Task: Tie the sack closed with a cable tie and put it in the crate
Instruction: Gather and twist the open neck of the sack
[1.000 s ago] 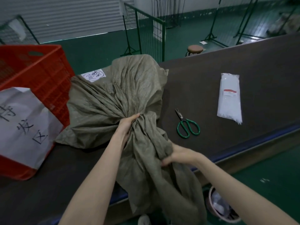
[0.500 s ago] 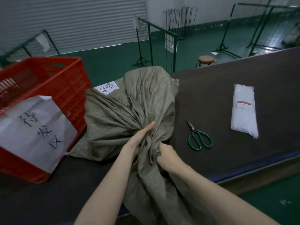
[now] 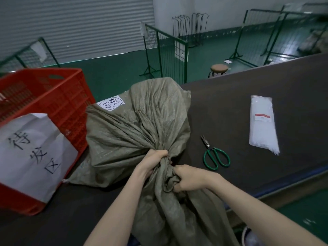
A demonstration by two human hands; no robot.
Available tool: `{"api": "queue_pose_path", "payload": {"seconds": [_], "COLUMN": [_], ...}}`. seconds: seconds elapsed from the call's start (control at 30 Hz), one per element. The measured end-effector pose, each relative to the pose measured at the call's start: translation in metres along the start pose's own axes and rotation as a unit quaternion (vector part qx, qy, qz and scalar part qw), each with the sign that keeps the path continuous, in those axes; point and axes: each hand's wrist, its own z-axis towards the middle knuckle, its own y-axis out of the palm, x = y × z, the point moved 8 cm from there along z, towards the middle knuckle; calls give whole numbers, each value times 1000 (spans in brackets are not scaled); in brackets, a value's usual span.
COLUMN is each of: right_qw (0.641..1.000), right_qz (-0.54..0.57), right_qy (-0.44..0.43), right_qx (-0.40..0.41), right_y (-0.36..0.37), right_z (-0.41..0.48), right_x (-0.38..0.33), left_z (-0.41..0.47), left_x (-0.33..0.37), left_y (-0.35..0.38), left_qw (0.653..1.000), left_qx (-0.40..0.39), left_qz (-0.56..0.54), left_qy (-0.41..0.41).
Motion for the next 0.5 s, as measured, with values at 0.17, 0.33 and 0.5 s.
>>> {"api": "queue_pose_path", "payload": {"seconds": [0.17, 0.33, 0.5], "right_qw": [969, 943, 890], "right_qz": [226, 322, 334], "right_qy": [13, 39, 87], "right_qx": [-96, 73, 299], "right_y": [-16, -60, -99], "right_z": [-20, -14, -16], "right_x": [28, 80, 144], "left_z": [10, 14, 28], "left_x": [-12, -13, -15], "left_y": [2, 1, -7], "left_qw": [999, 1000, 991], "left_qx": [-5, 1, 78], "left_qz": [-42, -21, 69], "left_qy": [-18, 19, 84]}}
